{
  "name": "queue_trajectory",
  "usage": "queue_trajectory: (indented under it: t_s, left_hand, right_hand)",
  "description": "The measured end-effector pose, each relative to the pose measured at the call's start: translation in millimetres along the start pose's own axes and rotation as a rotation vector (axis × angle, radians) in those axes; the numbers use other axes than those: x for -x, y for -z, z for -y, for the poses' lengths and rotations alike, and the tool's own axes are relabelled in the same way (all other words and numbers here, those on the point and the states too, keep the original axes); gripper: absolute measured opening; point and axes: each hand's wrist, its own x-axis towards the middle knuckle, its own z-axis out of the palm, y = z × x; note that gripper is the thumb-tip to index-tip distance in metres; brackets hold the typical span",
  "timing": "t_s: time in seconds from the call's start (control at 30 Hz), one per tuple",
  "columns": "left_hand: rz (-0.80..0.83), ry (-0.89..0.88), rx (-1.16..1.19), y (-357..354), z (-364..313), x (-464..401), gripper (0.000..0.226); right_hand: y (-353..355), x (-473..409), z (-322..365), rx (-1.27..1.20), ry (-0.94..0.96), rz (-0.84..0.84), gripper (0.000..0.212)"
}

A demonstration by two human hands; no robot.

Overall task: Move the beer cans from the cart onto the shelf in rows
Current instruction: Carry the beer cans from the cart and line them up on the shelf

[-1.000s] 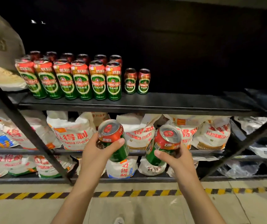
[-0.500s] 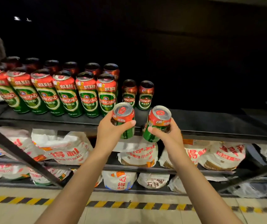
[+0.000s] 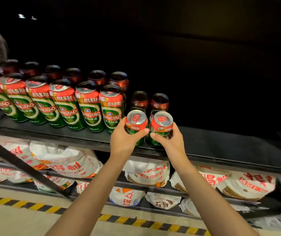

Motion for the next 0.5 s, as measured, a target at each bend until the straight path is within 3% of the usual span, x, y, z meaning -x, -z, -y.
queue_trajectory:
  t_s: [0.23,0.5]
  left_hand:
    - [-0.011,-0.062,0.074,-7,8,4,0.068]
    - [-0.036,-0.096,0.116,-12,12,7,0.061]
  right_hand:
    - [7,-5,-12,0.054,0.042,0.067,0.072]
    - [13,-5,-25,0.099,0.069,0.067,0.066]
